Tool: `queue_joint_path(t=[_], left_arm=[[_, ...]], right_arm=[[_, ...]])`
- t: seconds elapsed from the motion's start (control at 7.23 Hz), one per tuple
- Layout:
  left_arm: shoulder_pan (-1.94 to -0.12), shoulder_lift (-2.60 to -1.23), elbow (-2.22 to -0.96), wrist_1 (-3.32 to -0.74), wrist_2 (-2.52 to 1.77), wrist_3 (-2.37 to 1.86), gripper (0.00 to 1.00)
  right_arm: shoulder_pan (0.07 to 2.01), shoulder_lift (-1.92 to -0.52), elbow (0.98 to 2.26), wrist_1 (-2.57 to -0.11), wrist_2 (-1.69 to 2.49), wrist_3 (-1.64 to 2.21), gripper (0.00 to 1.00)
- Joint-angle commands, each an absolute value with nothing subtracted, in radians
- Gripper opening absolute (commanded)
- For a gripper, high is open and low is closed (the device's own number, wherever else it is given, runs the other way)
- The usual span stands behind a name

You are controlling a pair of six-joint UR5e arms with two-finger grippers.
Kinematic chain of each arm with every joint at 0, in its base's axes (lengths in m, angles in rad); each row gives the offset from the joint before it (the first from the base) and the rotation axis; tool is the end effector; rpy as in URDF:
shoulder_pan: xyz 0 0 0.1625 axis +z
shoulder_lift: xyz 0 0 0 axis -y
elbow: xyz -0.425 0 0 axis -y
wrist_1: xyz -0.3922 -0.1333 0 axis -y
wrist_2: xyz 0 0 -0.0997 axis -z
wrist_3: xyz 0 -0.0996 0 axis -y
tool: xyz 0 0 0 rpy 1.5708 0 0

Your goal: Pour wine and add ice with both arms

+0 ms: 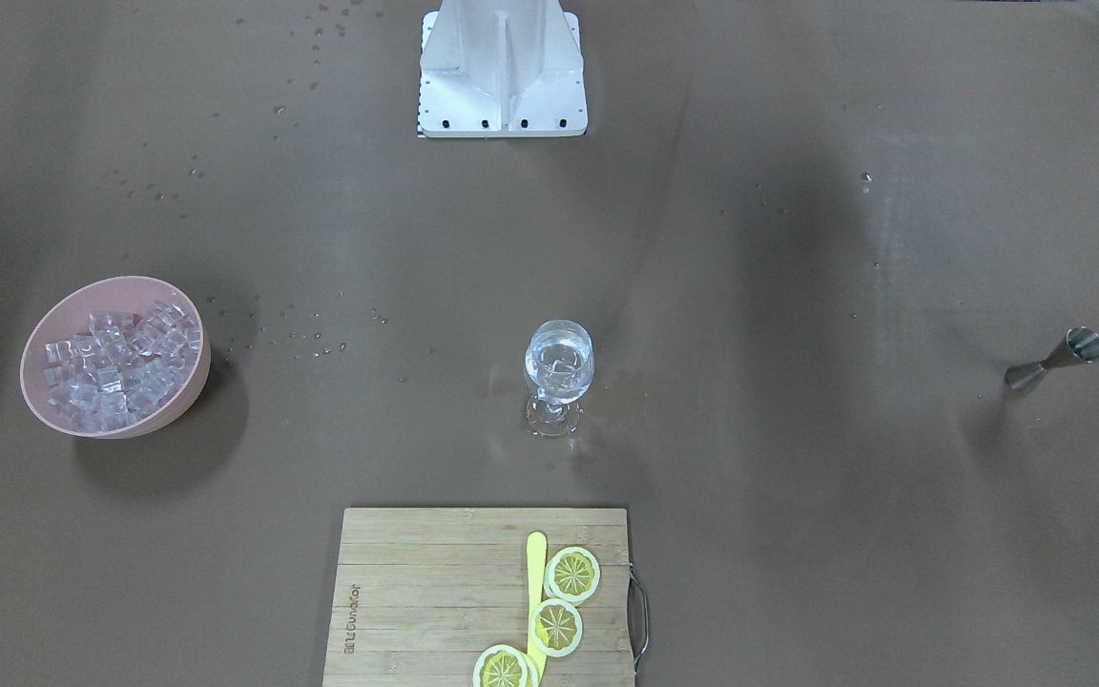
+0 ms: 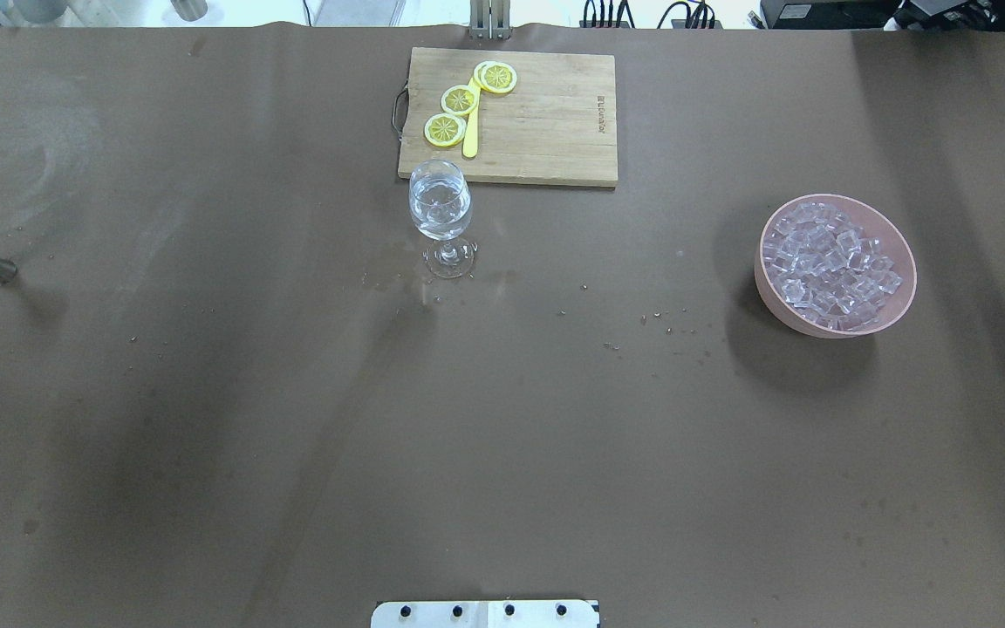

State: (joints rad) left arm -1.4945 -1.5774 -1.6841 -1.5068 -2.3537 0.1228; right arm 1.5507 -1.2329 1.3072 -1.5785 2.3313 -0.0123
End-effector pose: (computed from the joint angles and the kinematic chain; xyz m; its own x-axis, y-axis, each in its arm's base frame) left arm -0.0251 -0.4990 0.6055 0.6892 0.2146 -0.6921 -0.1617 0.9766 0.1417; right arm 0.0518 -0.6375 0.5997 0.7231 -0.0727 0.6869 0.0289 0.9968 0.0750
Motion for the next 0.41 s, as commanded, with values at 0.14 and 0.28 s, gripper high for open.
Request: queue_joint_path(t=[0.14, 0.28], left_arm=[[-1.499, -1.580, -1.666, -1.514, -2.375, 0.138, 0.98], [-1.499, -1.578, -1.663, -1.516, -2.370, 0.138, 0.98]], right_arm=[[1.551, -1.229, 1.307, -1.578, 2.324, -0.014, 1.00], [1.551, -1.229, 1.305, -1.578, 2.319, -0.012, 1.00]])
